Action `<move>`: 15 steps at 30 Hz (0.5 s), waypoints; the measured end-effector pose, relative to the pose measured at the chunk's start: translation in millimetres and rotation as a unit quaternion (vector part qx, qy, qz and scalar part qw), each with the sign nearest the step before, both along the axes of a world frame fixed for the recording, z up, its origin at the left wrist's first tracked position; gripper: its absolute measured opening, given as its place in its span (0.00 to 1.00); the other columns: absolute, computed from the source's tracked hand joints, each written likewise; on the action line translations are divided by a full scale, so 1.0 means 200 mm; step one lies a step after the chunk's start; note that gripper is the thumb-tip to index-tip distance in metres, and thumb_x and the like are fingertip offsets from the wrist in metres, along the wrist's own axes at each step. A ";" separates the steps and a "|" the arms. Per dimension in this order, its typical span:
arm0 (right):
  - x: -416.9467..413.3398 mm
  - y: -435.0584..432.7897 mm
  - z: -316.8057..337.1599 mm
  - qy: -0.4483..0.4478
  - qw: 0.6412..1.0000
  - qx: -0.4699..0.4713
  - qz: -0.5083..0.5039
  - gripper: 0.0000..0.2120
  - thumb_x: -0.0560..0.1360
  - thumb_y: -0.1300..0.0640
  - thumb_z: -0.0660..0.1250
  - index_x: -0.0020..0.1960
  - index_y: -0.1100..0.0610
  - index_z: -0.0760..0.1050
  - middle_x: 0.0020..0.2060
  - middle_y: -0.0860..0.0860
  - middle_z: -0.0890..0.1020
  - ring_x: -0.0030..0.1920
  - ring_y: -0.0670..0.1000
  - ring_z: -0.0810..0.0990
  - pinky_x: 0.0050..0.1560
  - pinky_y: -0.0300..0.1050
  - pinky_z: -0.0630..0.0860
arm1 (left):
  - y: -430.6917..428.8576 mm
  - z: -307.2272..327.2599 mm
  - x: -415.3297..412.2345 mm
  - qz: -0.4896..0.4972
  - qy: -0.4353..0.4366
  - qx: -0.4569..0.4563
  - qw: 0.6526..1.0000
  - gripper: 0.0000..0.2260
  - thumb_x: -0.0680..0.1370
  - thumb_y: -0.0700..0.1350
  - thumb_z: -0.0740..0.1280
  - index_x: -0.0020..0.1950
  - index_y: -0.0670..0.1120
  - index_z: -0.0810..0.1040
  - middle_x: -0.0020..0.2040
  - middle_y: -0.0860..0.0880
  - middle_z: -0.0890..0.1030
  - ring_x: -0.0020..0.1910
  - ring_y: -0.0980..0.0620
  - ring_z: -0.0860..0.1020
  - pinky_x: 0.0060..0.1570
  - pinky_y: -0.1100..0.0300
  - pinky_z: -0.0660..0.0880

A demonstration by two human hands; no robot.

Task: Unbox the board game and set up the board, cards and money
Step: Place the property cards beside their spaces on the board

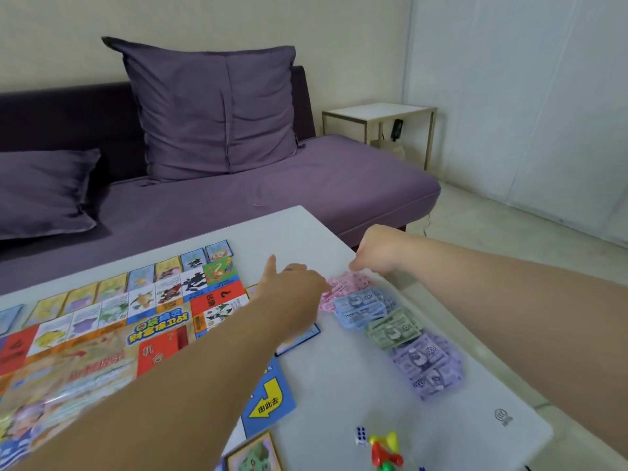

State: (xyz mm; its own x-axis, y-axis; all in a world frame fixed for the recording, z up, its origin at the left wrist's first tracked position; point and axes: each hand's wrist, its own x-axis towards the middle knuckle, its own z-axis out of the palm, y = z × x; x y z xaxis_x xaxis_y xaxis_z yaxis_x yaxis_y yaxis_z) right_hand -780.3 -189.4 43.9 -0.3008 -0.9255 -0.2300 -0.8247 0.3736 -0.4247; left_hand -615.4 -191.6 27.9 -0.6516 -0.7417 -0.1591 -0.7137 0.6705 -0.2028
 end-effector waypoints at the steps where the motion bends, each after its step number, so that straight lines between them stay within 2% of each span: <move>1: 0.00 -0.02 0.00 -0.003 1.000 0.009 -0.002 0.14 0.73 0.56 0.69 0.32 0.58 0.68 0.31 0.54 0.75 0.30 0.54 0.74 0.32 0.40 0.69 | -0.01 -0.02 0.00 -0.007 -0.001 0.005 1.000 0.31 0.76 0.32 0.54 0.75 0.57 0.61 0.74 0.55 0.64 0.76 0.52 0.53 0.71 0.41 0.39; 4: 0.01 -0.05 -0.01 -0.007 0.999 0.035 -0.006 0.12 0.74 0.55 0.68 0.37 0.60 0.71 0.38 0.57 0.79 0.36 0.55 0.78 0.42 0.44 0.75 | -0.02 -0.05 -0.01 -0.017 -0.009 0.006 1.000 0.32 0.75 0.31 0.54 0.74 0.57 0.61 0.72 0.55 0.67 0.74 0.50 0.57 0.71 0.40 0.39; 7: 0.00 -0.08 -0.02 -0.047 0.997 0.053 -0.012 0.10 0.75 0.58 0.68 0.39 0.61 0.71 0.39 0.57 0.78 0.38 0.55 0.76 0.50 0.48 0.78 | -0.03 -0.05 -0.02 -0.039 -0.026 -0.007 0.999 0.30 0.75 0.32 0.54 0.74 0.56 0.62 0.72 0.54 0.68 0.74 0.49 0.59 0.71 0.39 0.39; 11: -0.01 -0.09 -0.03 -0.082 0.994 0.074 -0.021 0.09 0.74 0.58 0.70 0.45 0.63 0.73 0.43 0.58 0.78 0.36 0.54 0.74 0.46 0.48 0.77 | -0.04 -0.05 -0.02 -0.060 -0.057 -0.015 0.996 0.28 0.76 0.34 0.54 0.74 0.55 0.62 0.71 0.54 0.68 0.73 0.47 0.61 0.70 0.37 0.39; 15: -0.01 -0.11 -0.07 -0.096 0.992 0.075 -0.035 0.16 0.73 0.57 0.72 0.55 0.65 0.74 0.45 0.59 0.77 0.41 0.54 0.74 0.56 0.49 0.76 | -0.04 -0.05 -0.03 -0.065 -0.073 -0.023 0.995 0.26 0.76 0.35 0.54 0.73 0.53 0.63 0.70 0.53 0.69 0.72 0.46 0.62 0.70 0.36 0.40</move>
State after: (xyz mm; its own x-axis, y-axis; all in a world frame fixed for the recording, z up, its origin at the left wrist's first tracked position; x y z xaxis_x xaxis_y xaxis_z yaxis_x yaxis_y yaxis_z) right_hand -783.3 -211.7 30.6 -0.3000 -0.8550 -0.4230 -0.7033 0.4978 -0.5074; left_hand -622.0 -198.6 17.5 -0.7147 -0.6618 -0.2263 -0.5828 0.7424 -0.3306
